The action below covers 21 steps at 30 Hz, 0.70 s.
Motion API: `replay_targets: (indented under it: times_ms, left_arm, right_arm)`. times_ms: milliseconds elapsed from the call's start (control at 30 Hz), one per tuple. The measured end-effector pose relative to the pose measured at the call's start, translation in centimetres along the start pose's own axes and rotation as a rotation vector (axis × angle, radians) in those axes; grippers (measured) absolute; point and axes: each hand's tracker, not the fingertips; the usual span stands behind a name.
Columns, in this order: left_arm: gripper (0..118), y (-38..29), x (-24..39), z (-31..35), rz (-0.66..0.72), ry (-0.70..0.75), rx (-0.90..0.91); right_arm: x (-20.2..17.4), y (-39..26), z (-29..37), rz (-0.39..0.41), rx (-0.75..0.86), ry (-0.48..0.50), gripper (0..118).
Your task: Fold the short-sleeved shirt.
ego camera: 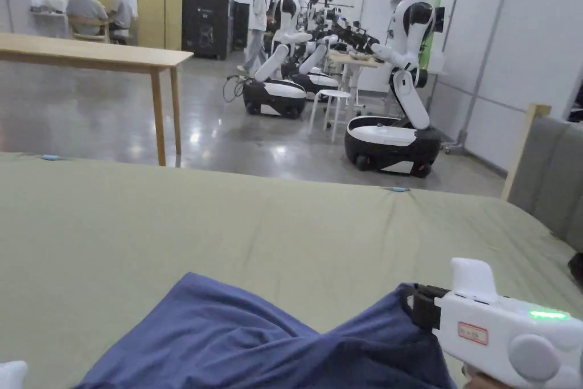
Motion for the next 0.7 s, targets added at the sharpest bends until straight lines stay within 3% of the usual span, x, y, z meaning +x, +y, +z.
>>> replay_targets:
  times_ms: [67,167,300,500,700]
  left_arm:
    - [7,1.8,0.6,0.1,0.017,-0.024,0.021]
    - [7,6.2,2.2,0.0,-0.001,-0.072,0.08]
    - [7,13.6,6.5,1.9,-0.066,-0.107,0.193]
    - [7,26.5,12.8,6.4,-0.14,-0.15,0.365]
    - [7,37.0,17.4,8.7,-0.174,-0.12,0.464]
  right_arm:
    - [-0.2,0.2,1.2,0.013,0.028,0.006,0]
    - [-0.3,3.2,2.1,0.103,0.074,-0.053,0]
    - [-0.3,10.1,3.9,0.14,0.189,-0.081,0]
    - [-0.9,22.3,8.7,0.217,0.401,-0.207,0]
    - [-1.3,32.3,10.6,0.13,0.552,-0.247,0]
